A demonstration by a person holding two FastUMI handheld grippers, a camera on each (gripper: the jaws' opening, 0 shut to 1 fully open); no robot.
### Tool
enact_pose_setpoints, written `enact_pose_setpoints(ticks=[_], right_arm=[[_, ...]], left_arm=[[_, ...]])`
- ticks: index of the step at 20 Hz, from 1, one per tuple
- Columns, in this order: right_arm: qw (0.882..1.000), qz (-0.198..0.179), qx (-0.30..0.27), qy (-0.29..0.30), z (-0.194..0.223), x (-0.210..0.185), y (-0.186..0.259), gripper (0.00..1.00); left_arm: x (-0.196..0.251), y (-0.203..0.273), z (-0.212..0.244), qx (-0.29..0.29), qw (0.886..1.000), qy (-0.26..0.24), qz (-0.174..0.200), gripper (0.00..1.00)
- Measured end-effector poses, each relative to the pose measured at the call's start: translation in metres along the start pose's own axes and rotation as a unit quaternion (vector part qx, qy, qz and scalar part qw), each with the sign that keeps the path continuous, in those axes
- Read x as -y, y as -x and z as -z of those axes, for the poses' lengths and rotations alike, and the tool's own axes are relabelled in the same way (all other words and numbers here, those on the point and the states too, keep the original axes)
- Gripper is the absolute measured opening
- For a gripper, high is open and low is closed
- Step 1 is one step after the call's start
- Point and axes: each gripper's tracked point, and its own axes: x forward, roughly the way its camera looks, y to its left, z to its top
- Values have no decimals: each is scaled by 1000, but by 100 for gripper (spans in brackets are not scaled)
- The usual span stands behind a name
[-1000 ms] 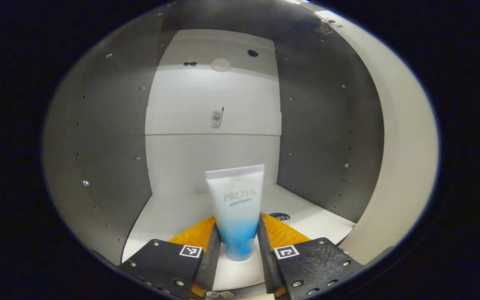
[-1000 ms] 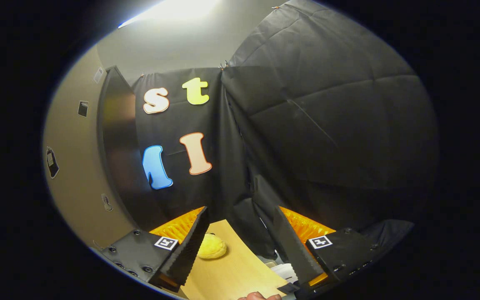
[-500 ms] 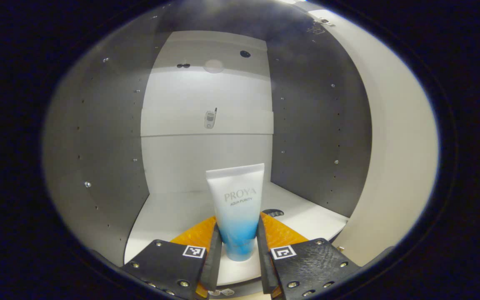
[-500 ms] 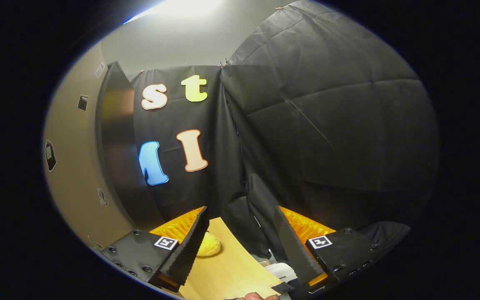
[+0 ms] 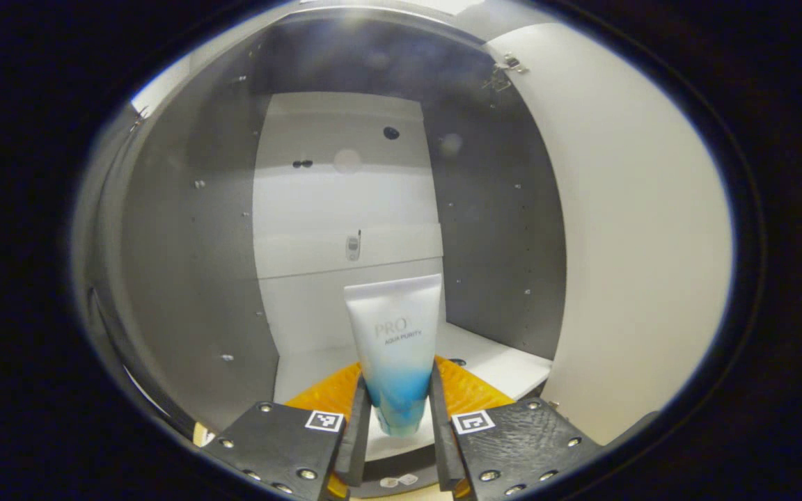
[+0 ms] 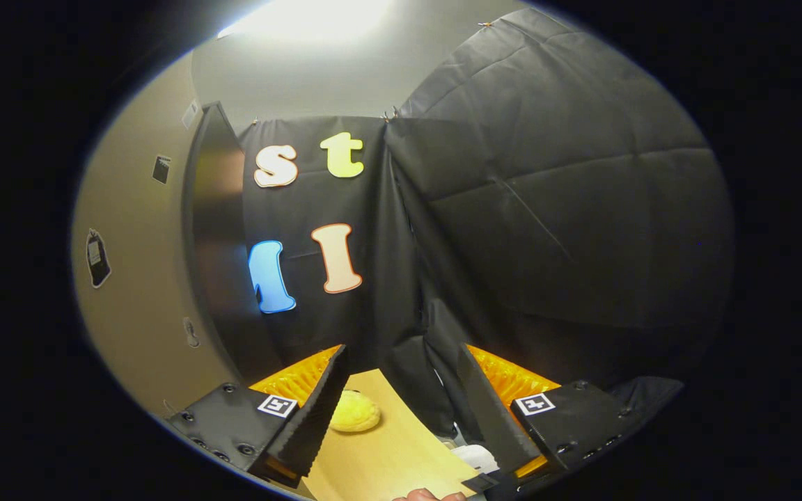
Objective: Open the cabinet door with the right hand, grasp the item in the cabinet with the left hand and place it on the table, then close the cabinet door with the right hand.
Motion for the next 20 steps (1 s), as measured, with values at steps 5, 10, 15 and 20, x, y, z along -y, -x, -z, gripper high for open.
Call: enact_pose_setpoints(ticks=[5, 10, 15, 20], right_arm=[[1000, -3, -2, -7, -1, -5, 4, 98], [1000, -1, 7, -12, -6, -8, 4, 98], [999, 8, 5, -37, -7, -11, 2, 97], [1000, 15, 0, -21, -4, -6, 5, 98]], left_arm=[[-29, 61, 2, -11, 999, 28, -12, 39], [-82, 114, 32, -15, 997, 20, -75, 41], [-111, 161, 109, -16, 992, 46, -120, 39], [-124, 187, 184, -30, 982, 86, -163, 42]])
